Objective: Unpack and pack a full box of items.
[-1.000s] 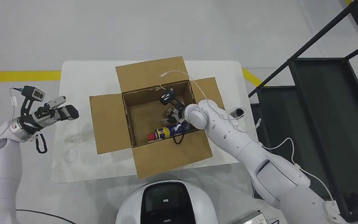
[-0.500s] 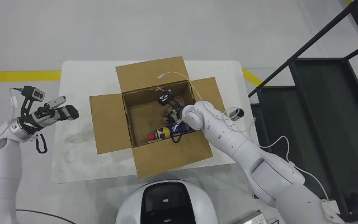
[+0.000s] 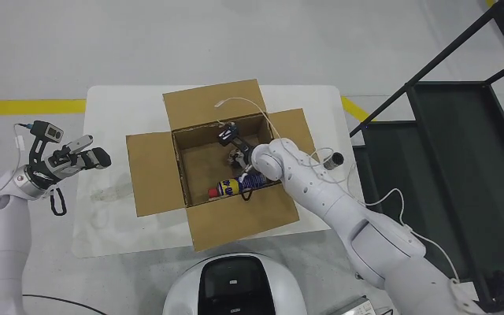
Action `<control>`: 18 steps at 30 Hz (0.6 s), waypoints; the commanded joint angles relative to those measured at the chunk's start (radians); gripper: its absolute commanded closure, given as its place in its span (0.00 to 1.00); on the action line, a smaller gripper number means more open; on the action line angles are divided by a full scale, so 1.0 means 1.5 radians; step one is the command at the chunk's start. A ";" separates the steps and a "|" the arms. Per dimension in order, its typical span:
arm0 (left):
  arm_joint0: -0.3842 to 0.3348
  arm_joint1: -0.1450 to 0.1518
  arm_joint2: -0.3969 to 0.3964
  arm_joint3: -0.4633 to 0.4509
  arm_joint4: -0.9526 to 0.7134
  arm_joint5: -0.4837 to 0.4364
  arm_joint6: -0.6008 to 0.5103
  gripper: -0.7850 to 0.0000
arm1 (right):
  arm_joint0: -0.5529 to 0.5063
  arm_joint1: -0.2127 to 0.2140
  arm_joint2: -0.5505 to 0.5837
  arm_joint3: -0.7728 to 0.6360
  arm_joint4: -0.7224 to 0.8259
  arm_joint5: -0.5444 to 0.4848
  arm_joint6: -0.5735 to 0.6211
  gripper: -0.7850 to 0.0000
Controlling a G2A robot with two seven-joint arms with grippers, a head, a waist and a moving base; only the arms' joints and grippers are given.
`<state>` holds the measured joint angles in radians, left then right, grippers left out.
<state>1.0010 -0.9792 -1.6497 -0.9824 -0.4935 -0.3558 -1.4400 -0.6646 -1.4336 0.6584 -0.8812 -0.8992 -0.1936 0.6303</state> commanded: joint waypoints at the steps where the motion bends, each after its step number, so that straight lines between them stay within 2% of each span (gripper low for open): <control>1: 0.000 0.000 0.000 0.000 0.000 0.000 0.000 0.00 | -0.004 0.006 0.011 -0.029 -0.007 -0.009 0.014 1.00; 12: 0.000 0.000 0.000 0.000 0.000 0.000 0.000 0.00 | -0.109 0.069 0.146 -0.287 0.009 -0.072 0.130 1.00; 18: 0.000 0.000 0.000 0.000 0.000 0.000 0.000 0.00 | -0.159 0.089 0.194 -0.359 0.015 -0.089 0.172 1.00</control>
<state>1.0010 -0.9792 -1.6497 -0.9824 -0.4935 -0.3558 -1.4400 -0.8959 -1.3035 0.9427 -1.4127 -0.8750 -0.3250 0.8848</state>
